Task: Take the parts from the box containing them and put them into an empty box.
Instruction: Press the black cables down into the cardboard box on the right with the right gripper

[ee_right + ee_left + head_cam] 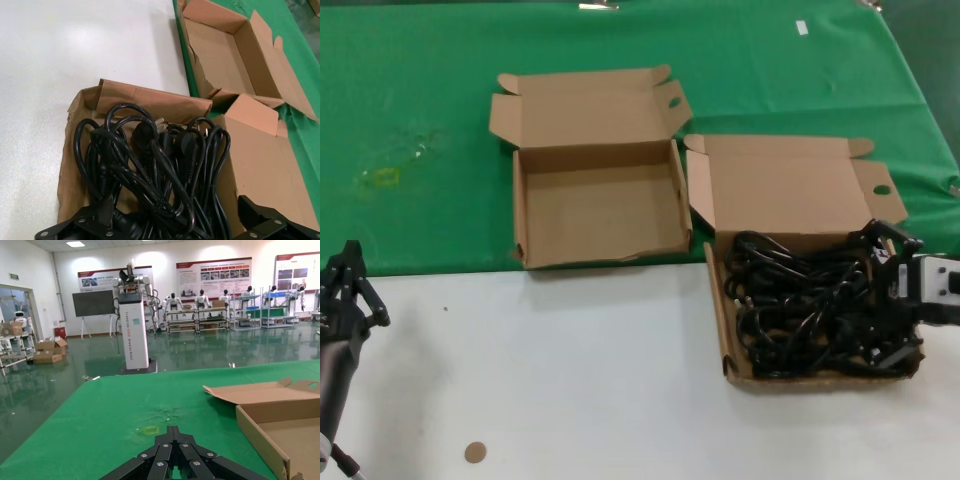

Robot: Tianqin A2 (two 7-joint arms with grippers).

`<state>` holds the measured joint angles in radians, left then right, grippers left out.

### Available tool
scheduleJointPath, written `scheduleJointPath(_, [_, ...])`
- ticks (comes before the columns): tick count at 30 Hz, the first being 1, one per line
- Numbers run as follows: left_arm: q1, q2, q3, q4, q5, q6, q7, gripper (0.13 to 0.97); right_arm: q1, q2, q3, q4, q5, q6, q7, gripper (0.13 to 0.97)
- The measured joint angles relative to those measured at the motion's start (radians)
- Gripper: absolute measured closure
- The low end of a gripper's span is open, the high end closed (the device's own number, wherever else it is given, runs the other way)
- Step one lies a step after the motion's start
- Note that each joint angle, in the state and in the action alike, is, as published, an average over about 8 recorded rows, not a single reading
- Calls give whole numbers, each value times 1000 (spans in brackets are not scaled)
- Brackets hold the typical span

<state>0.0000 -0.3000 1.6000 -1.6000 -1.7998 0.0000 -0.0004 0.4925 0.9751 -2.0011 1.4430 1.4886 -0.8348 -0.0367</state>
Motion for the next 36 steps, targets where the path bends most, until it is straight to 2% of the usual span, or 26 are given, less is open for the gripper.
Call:
scheduleJointPath(6, [0,0,0,0,0,0,0,953,15,-23,4,0,-31,-23,-1,231])
scheduleJointPath(14, [0,0,0,0,0,0,0,953,17,-40,10,5,-59,-45,2,387])
scheduleJointPath(18, [0,0,0,0,0,0,0,953,15,-44,14,8,-70,-54,2,387])
scheduleJointPath(26, [0,0,0,0,0,0,0,953,8,-48,22,18,-87,-64,2,607])
scheduleJointPath(27, [0,0,0,0,0,0,0,953,7,-48,23,21,-89,-65,2,607])
scheduleJointPath(35, [0,0,0,0,0,0,0,953,-4,-46,33,40,-105,-70,15,786])
scheduleJointPath(36, [0,0,0,0,0,0,0,953,-5,-46,34,43,-107,-71,19,786])
